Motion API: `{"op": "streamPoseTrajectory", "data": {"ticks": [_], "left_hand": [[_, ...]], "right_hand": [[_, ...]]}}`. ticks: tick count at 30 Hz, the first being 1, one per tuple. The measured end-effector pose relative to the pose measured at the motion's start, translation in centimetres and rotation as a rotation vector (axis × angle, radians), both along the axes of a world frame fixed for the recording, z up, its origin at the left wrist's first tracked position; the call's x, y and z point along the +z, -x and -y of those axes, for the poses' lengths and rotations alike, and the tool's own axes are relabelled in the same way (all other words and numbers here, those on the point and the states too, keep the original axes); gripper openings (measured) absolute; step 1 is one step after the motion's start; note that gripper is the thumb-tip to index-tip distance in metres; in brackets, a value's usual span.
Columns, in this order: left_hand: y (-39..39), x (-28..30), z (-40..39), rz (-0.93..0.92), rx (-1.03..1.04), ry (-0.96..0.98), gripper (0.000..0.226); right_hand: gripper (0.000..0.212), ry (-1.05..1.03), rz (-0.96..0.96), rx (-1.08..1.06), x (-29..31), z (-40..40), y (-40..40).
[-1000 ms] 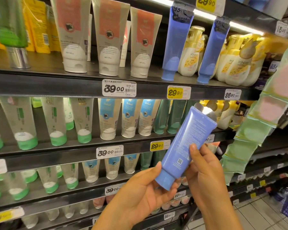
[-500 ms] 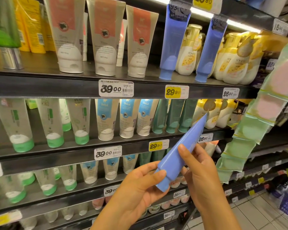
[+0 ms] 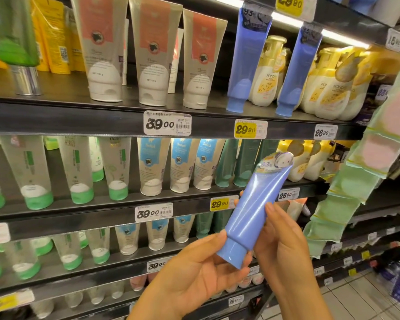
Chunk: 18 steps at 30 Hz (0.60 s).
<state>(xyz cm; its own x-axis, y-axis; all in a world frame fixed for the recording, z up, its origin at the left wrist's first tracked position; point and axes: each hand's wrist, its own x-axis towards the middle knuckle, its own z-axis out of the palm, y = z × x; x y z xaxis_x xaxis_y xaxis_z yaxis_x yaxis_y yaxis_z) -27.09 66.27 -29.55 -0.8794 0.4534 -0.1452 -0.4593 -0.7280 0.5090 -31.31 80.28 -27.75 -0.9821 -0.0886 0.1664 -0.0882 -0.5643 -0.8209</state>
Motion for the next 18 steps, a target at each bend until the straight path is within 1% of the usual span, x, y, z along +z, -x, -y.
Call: {"op": "streamPoseTrajectory", "data": {"ticks": [3, 6, 7, 9, 11, 15, 18], "left_hand": [[0.32, -0.54, -0.38, -0.05, 0.092, 0.16, 0.042], [0.62, -0.67, -0.58, -0.11, 0.19, 0.272, 0.048], [0.62, -0.6, -0.56, -0.147, 0.231, 0.344, 0.048], [0.61, -0.44, -0.5, -0.214, 0.33, 0.58, 0.046], [0.58, -0.27, -0.37, -0.263, 0.417, 0.788, 0.042], [0.39, -0.21, -0.33, -0.402, 0.492, 0.946, 0.043], [0.23, -0.22, -0.49, -0.481, 0.538, 1.113, 0.045]], "right_hand": [[0.023, -0.024, 0.005, -0.022, -0.16, -0.1, 0.08], [0.037, -0.124, 0.022, -0.037, -0.09, -0.16, 0.13], [0.039, -0.149, 0.026, -0.042, -0.08, -0.11, 0.13], [0.042, -0.176, 0.025, -0.049, -0.11, 0.04, 0.13], [0.046, -0.176, 0.025, -0.052, -0.22, 0.28, 0.15], [0.05, -0.128, 0.045, -0.059, -0.21, 0.68, 0.25], [0.041, -0.091, 0.063, -0.061, -0.22, 0.71, 0.42]]}}
